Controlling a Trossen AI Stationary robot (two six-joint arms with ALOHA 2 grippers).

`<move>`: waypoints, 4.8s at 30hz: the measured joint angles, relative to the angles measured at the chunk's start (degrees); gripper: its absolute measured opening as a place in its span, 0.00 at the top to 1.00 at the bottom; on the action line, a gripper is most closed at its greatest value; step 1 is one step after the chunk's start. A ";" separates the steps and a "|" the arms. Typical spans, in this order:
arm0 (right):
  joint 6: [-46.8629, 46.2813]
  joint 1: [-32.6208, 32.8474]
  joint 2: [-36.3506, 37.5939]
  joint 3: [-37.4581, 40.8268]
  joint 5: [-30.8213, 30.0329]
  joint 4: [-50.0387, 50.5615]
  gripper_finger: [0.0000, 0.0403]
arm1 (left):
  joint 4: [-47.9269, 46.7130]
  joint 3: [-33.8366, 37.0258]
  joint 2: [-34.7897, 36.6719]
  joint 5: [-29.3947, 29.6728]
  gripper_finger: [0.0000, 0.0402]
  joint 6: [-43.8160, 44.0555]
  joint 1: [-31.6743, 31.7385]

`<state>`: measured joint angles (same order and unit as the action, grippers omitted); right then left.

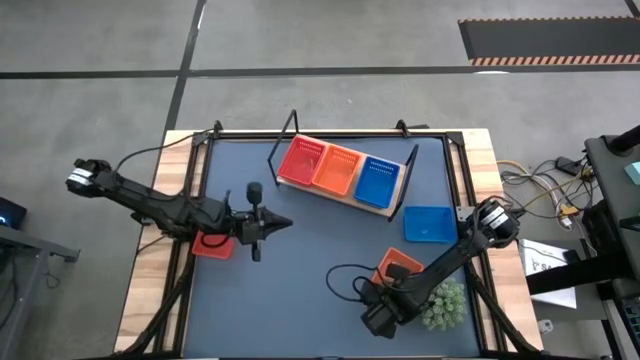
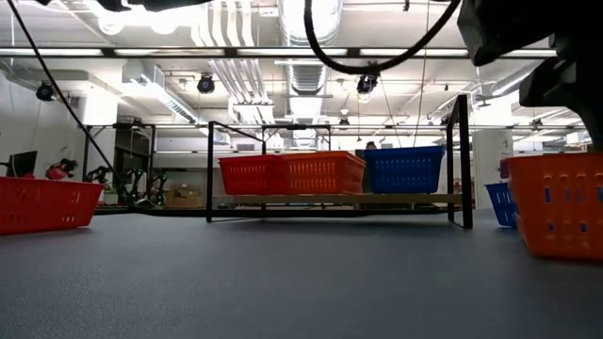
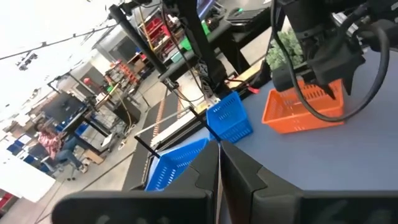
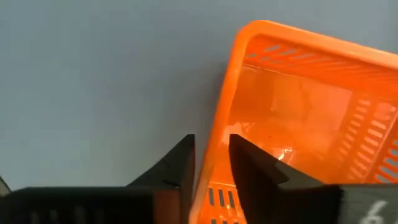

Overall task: Stack baskets on shelf by color
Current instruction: Stack the orange bin on top of the orange bins on the shelf, then stack the red bin on top of the red bins on the shelf

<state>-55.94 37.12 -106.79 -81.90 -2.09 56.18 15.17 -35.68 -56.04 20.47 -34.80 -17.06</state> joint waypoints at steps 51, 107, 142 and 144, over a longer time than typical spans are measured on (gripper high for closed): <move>43.30 -39.68 0.16 -26.59 -22.31 4.83 0.98 | 0.85 3.78 3.35 -0.06 1.00 1.45 0.03; 56.17 -41.36 0.43 -25.47 -10.94 -6.97 0.98 | 0.49 3.78 4.00 -0.06 1.00 1.41 0.07; 77.67 -14.94 30.70 36.42 -10.76 -76.67 0.98 | -28.09 -0.96 -1.29 -0.67 1.00 46.46 -2.35; 78.01 -16.64 33.34 39.22 -7.84 -79.90 0.98 | -37.78 -3.98 -2.51 -1.08 1.00 52.22 -3.71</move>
<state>22.07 20.48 -73.46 -42.68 -9.93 -23.72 -22.62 -39.66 -58.55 19.39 17.43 -20.77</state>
